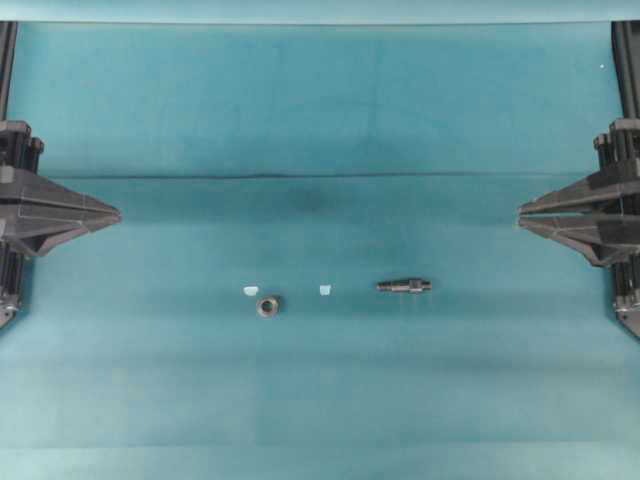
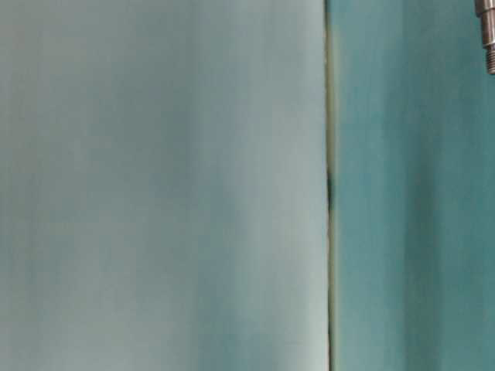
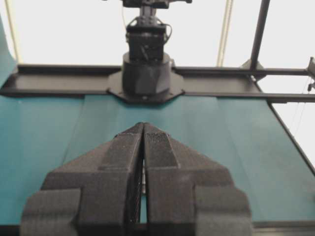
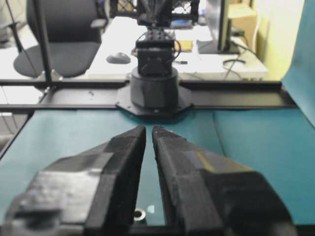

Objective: Insert the washer onto the shaft with both hands.
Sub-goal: 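Move left gripper toward the silver washer and right gripper toward the shaft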

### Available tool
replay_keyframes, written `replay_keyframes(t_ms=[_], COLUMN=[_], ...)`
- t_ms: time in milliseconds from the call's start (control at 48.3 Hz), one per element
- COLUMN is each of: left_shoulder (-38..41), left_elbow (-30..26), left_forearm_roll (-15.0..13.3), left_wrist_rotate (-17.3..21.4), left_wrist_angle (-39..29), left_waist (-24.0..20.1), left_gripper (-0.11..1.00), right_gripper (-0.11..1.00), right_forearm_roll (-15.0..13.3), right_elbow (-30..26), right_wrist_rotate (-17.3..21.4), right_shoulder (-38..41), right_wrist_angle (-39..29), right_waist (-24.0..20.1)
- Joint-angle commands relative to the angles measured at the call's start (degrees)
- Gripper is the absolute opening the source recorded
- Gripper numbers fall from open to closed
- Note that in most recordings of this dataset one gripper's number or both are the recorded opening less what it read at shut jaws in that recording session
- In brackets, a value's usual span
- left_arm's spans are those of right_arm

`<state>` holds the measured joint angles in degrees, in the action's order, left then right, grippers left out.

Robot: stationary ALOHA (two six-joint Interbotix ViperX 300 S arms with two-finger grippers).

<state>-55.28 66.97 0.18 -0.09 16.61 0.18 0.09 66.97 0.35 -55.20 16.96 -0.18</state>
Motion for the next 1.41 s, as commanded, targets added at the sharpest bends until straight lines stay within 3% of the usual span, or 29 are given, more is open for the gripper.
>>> replay_keyframes(t_ms=[0, 104, 207, 476, 1139, 1387], left_shoulder=[3.34, 6.77, 9.76, 16.7, 37.97, 45.18], left_elbow=[-1.93, -3.52, -4.66, -10.2, -30.67, -34.72], left_forearm_roll=[0.62, 0.62, 0.62, 0.62, 0.62, 0.62], left_wrist_rotate=[-2.2, -5.36, -7.12, -7.56, -10.28, -9.58], left_wrist_angle=[-1.14, -2.46, -2.64, -8.7, -38.14, -43.95], left_waist=[0.62, 1.14, 1.23, 1.41, 1.76, 2.55], left_gripper=[0.02, 0.02, 0.02, 0.02, 0.02, 0.02], right_gripper=[0.0, -0.06, -0.1, -0.1, -0.1, -0.1], right_forearm_roll=[0.18, 2.55, 2.64, 2.64, 1.85, 0.18], right_elbow=[-0.53, -1.41, -2.9, -7.03, -20.3, -23.99], right_wrist_rotate=[0.0, 1.14, 2.29, 2.81, 2.02, 0.97], right_shoulder=[0.53, 0.62, 0.97, 3.78, 29.09, 35.77], right_wrist_angle=[-0.09, -6.06, -14.06, -27.95, -45.44, -49.92], right_waist=[0.44, 0.18, 0.18, 0.18, -0.35, -0.35])
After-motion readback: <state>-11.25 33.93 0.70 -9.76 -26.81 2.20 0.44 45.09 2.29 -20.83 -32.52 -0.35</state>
